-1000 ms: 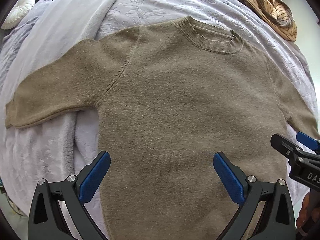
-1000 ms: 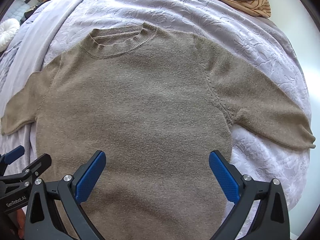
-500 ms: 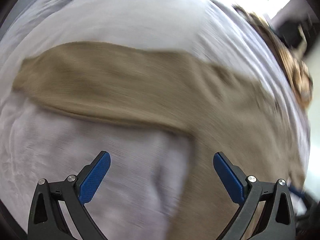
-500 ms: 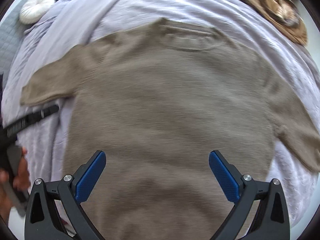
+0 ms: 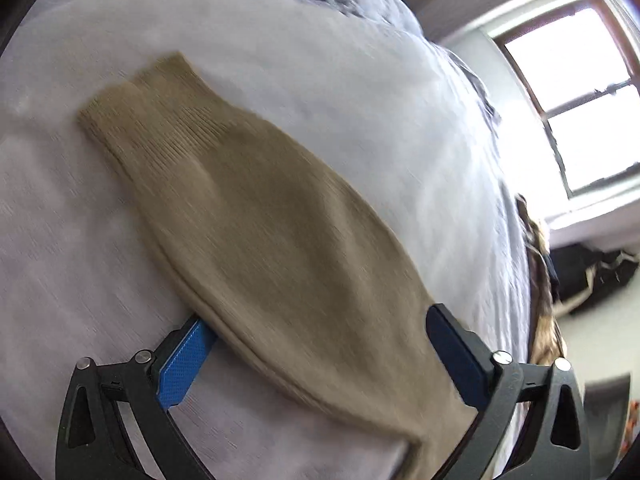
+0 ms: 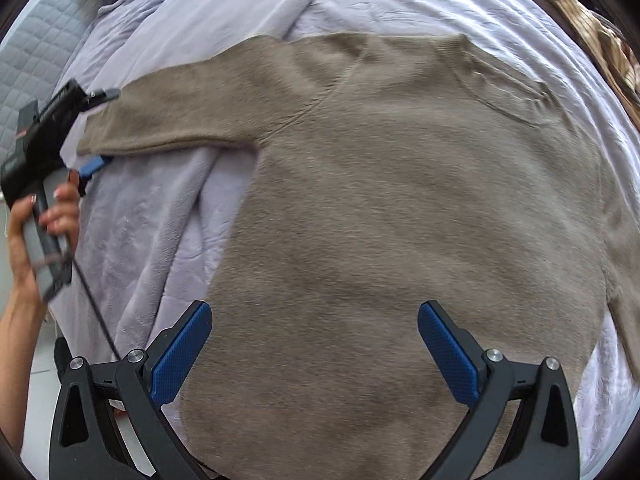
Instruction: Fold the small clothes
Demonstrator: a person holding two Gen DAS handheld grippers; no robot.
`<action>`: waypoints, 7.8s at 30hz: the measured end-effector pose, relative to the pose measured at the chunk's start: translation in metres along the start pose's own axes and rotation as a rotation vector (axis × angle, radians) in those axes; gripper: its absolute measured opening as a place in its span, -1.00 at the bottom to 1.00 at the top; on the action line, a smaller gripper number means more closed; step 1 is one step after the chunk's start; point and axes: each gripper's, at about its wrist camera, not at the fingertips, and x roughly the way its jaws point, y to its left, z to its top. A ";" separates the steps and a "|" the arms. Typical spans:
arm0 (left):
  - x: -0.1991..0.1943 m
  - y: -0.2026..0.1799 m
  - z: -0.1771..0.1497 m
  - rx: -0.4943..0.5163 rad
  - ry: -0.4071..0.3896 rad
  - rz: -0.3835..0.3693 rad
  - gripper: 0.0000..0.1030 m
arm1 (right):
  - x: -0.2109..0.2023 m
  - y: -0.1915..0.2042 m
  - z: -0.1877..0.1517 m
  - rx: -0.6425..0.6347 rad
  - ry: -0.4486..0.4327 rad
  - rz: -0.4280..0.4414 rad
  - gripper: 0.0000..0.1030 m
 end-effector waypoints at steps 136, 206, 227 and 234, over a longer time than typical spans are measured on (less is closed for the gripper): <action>0.091 -0.212 -0.193 0.980 0.242 0.375 0.97 | 0.002 -0.277 0.008 0.719 -0.275 0.080 -0.92; 0.051 -0.366 -0.460 1.264 0.521 0.342 0.97 | -0.089 -0.553 -0.277 1.537 -0.750 0.460 -0.74; 0.039 -0.314 -0.279 0.905 0.316 0.294 0.97 | -0.131 -0.378 0.017 0.520 -0.626 0.536 -0.82; 0.043 -0.269 -0.244 0.841 0.321 0.318 0.97 | -0.026 -0.236 0.079 0.237 -0.309 0.444 -0.74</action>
